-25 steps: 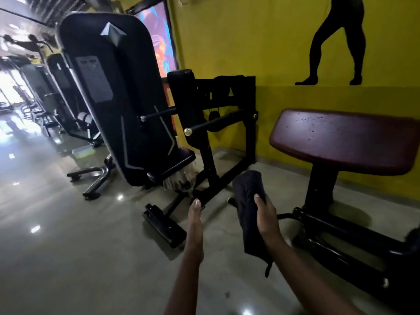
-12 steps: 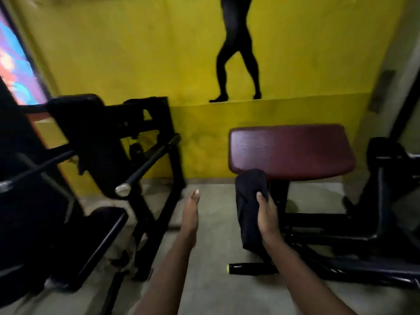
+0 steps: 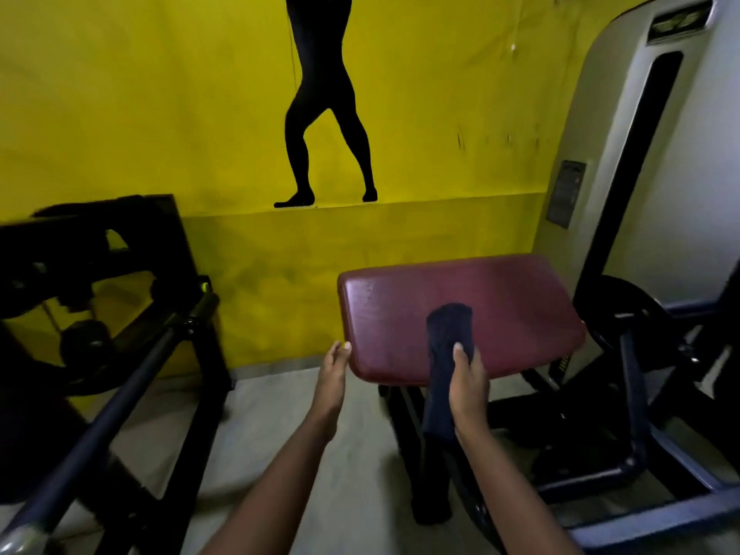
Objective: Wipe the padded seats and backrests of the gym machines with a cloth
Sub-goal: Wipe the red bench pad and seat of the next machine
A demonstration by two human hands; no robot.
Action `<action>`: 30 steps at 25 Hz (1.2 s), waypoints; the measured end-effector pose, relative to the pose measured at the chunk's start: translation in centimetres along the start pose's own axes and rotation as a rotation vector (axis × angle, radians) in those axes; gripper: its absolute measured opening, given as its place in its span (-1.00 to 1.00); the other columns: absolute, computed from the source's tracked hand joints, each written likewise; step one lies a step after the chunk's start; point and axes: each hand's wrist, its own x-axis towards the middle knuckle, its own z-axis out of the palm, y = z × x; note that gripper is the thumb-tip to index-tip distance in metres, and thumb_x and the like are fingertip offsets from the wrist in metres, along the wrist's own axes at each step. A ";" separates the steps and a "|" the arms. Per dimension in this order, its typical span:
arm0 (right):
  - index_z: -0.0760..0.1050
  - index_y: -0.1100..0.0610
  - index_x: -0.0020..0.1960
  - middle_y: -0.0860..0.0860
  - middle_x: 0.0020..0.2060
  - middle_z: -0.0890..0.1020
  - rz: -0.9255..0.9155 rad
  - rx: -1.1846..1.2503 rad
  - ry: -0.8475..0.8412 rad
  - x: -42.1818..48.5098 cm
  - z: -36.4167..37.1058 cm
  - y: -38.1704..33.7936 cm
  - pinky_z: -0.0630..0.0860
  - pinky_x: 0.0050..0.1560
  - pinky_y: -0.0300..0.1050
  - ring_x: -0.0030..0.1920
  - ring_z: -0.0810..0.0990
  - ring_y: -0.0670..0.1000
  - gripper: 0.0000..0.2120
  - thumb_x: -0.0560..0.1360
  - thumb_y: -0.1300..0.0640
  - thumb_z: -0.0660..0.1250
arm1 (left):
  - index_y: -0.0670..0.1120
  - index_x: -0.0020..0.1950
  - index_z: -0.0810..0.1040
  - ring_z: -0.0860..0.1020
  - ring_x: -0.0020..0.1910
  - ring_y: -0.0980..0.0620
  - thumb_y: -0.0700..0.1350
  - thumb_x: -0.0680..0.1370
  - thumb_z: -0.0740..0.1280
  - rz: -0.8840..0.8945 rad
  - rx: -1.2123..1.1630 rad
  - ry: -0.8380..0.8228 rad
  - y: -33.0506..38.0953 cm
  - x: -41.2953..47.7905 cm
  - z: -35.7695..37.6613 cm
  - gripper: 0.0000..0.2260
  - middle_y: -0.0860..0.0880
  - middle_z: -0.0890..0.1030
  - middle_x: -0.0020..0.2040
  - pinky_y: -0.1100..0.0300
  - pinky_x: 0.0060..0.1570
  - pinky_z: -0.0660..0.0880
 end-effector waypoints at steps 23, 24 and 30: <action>0.13 -0.17 0.47 0.00 0.51 0.15 -0.744 -1.104 -0.113 20.6 16.0 7.5 0.00 0.42 0.18 0.50 0.04 0.01 -0.46 0.51 -0.24 0.04 | -0.01 0.40 0.37 0.47 0.18 0.00 0.19 0.60 0.06 -0.123 -0.121 0.196 -5.1 22.7 4.8 -0.55 0.03 0.48 0.20 0.14 0.10 0.35; 0.14 -0.17 0.47 0.00 0.50 0.17 -0.689 -1.087 -0.063 21.0 15.9 7.4 0.03 0.41 0.20 0.50 0.08 0.02 -0.48 0.52 -0.21 0.03 | -0.02 0.41 0.35 0.47 0.17 -0.03 0.15 0.62 0.03 -0.112 -0.061 0.233 -5.2 22.7 5.1 -0.56 -0.03 0.50 0.21 0.15 0.07 0.34; 0.06 -0.22 0.48 0.00 0.51 0.15 -0.865 -1.116 -0.223 15.0 18.5 8.6 0.00 0.36 0.14 0.49 0.07 0.03 -0.45 0.50 -0.11 0.08 | 0.01 0.40 0.37 0.50 0.24 -0.14 0.27 0.57 0.00 -0.061 0.041 0.270 -6.9 23.7 5.0 -0.47 -0.10 0.53 0.28 -0.01 0.17 0.42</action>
